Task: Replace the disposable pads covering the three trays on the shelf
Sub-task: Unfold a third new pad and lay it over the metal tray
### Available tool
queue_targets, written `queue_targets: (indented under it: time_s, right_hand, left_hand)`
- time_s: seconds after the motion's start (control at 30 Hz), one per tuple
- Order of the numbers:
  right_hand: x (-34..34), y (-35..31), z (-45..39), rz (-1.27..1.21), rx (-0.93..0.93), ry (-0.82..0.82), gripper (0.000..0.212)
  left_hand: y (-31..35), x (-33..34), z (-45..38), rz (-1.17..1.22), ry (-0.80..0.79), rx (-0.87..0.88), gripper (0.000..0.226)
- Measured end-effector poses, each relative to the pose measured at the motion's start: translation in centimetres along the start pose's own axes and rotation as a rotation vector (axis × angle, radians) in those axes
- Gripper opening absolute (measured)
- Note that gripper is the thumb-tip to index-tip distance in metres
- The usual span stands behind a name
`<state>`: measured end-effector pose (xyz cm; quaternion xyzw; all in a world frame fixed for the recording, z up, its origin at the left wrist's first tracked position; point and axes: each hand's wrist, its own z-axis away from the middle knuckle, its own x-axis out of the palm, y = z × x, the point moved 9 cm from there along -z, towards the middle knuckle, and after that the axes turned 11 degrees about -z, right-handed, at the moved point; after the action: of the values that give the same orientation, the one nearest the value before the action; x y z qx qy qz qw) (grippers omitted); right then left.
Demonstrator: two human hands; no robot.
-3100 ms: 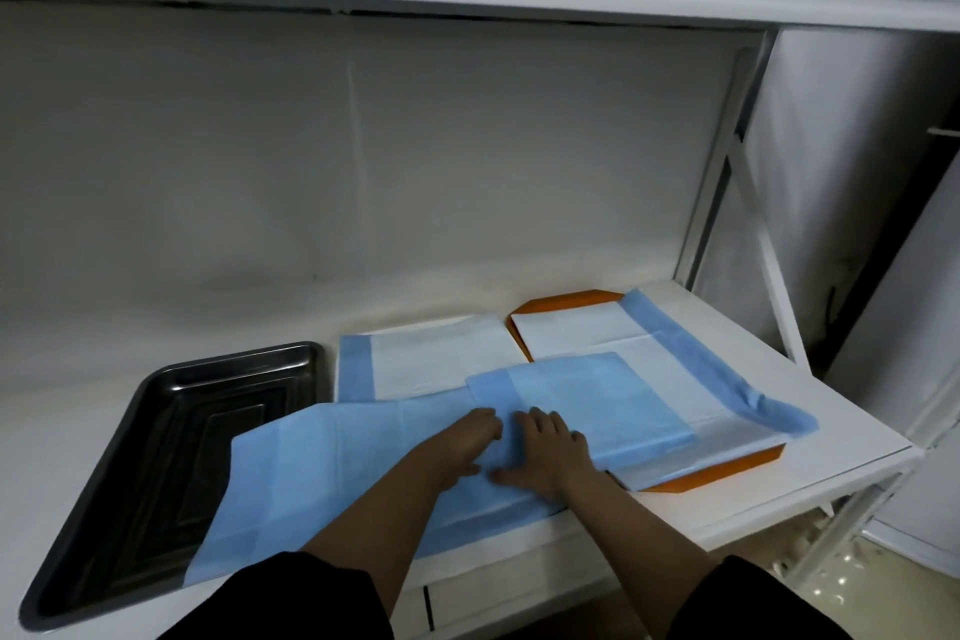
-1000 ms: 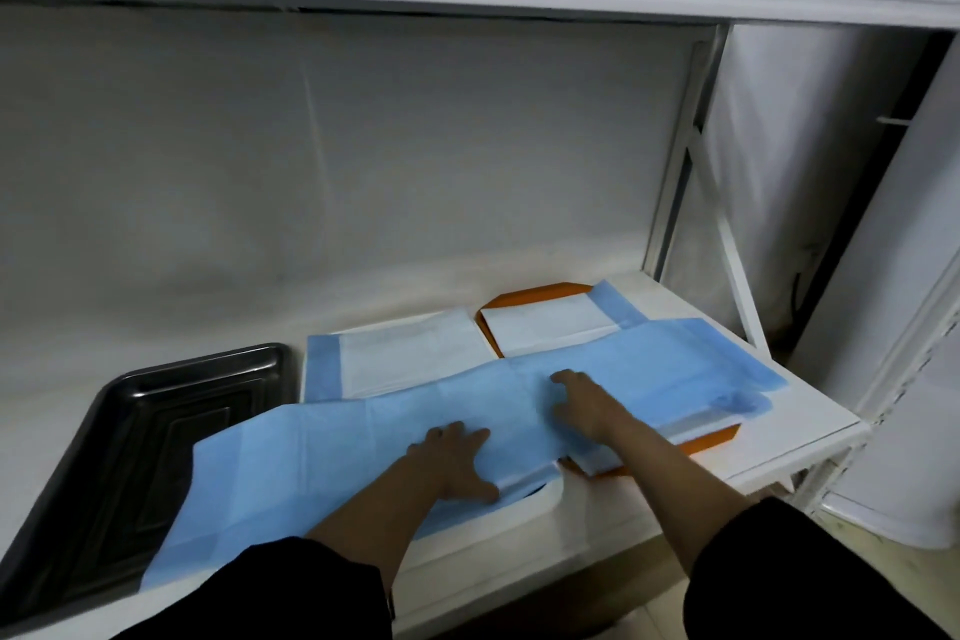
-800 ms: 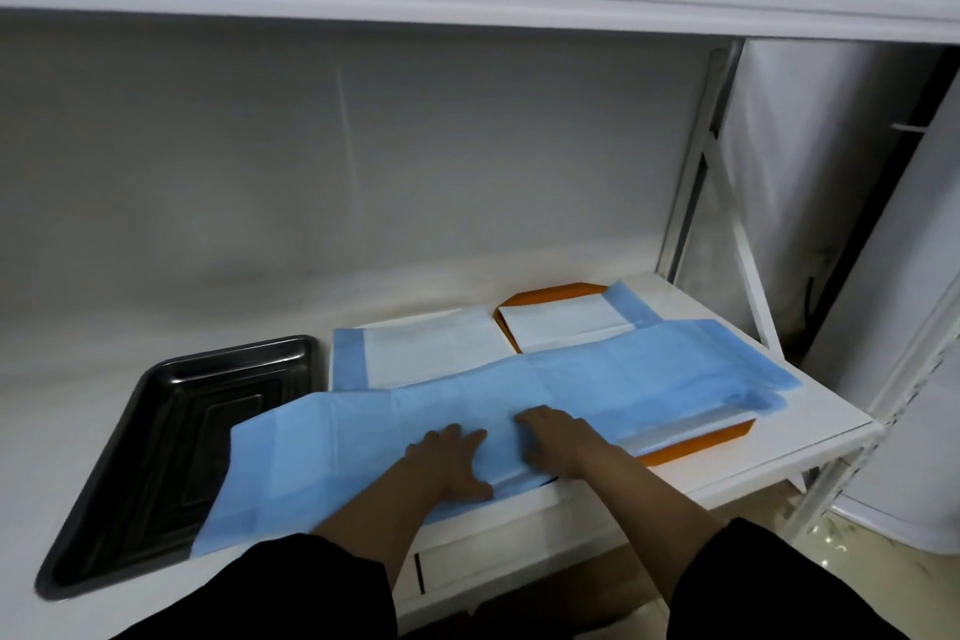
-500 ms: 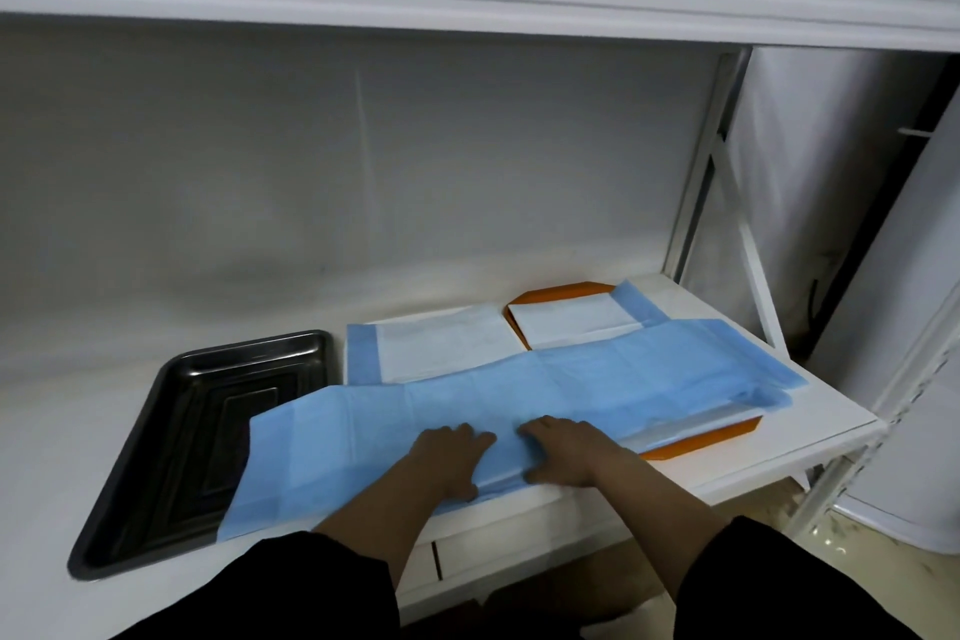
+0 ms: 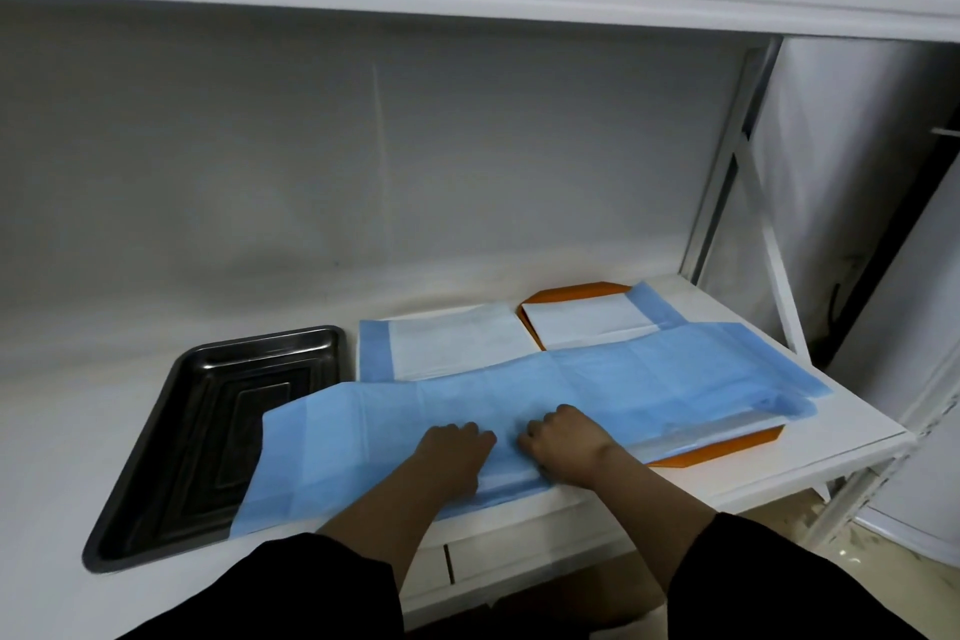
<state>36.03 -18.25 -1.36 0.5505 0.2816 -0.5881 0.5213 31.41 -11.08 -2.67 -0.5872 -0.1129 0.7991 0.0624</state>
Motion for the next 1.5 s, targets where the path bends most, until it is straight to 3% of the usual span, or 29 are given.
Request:
queue_targets:
  time_s: [0.1,0.23,0.3,0.43,0.67,0.77,1.0,1.17,1.27,1.5]
  right_hand:
    - [-1.7,0.2,0.1,0.034,0.033,0.102,0.023]
    - [-3.1,2.1,0.2,-0.106,0.196,0.259,0.033]
    - [-3.7,2.4,0.3,-0.126,0.211,0.331,0.034]
    - [-2.5,2.4,0.4,-0.182,0.197,0.308,0.046]
    - [-1.0,2.5,0.4,-0.198,0.204,0.324,0.047]
    - [-1.2,2.8,0.5,-0.219,0.207,0.335,0.047]
    - [-0.3,2.3,0.0,-0.180,0.160,0.307,0.043]
    - [-0.2,1.7,0.0,-0.124,0.057,0.378,0.043]
    - [1.0,1.3,-1.2,-0.114,0.058,0.195,0.046]
    - [1.2,1.1,-2.3,-0.059,0.093,0.234,0.040]
  left_hand:
    - [-0.5,-0.1,0.0,0.037,0.011,-0.025,0.060]
    - [-1.5,0.4,0.5,0.045,0.025,-0.070,0.080]
    - [-2.4,1.0,0.9,0.043,0.019,-0.108,0.077]
    - [-3.1,1.2,1.5,-0.031,0.005,-0.125,0.067]
    - [-2.1,1.1,1.3,-0.305,-0.099,-0.086,0.109]
    - [-2.1,1.4,1.2,-0.239,-0.117,-0.123,0.098]
    - [-3.0,0.1,1.2,-0.170,-0.011,-0.185,0.042]
    - [-3.7,0.6,0.9,-0.134,-0.003,-0.202,0.035]
    - [-3.9,0.5,1.1,-0.121,0.011,-0.193,0.036]
    - [-3.5,0.2,1.1,-0.099,0.048,-0.172,0.057]
